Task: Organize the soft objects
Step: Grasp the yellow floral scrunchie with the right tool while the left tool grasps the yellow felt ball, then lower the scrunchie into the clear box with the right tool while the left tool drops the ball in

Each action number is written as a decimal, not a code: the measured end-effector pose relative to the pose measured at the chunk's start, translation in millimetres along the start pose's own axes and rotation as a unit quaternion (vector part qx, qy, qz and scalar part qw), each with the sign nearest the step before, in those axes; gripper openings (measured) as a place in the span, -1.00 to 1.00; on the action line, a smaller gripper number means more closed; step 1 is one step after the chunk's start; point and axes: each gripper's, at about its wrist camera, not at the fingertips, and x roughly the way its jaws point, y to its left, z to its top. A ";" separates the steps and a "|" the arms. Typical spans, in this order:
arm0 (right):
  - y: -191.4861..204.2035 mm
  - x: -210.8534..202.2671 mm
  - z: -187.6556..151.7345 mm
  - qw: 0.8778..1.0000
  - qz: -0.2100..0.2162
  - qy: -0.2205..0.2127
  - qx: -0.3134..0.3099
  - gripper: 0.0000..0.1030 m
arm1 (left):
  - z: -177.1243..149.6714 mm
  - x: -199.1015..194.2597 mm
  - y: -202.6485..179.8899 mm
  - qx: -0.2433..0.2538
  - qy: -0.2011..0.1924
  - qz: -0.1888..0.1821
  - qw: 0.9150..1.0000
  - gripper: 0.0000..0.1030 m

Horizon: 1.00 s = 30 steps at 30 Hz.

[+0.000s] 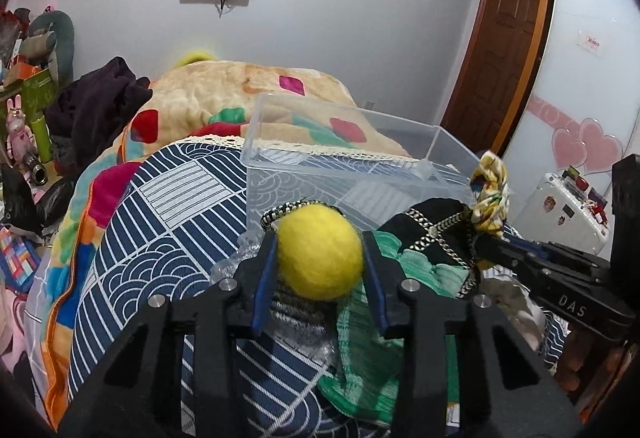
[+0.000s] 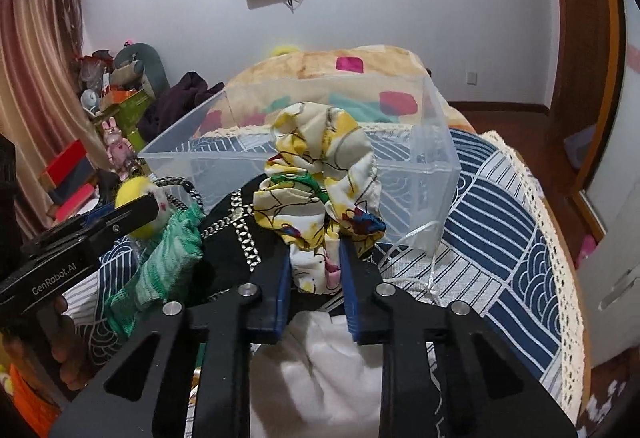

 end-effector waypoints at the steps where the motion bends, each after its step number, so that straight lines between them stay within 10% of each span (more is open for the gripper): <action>1: -0.1 -3.6 0.1 1.000 -0.001 -0.006 -0.002 -0.64 | 0.4 -1.8 -1.2 0.002 -0.001 0.001 1.000 -0.23; 21: -3.3 -38.1 44.7 0.995 -0.024 -0.093 -0.019 -0.66 | 70.5 -35.8 -14.8 0.041 -0.074 -0.006 0.996 -0.23; 30: -8.8 -14.7 69.0 0.996 -0.019 -0.081 -0.026 -0.66 | 97.4 11.3 -8.2 0.040 -0.019 0.001 0.999 -0.23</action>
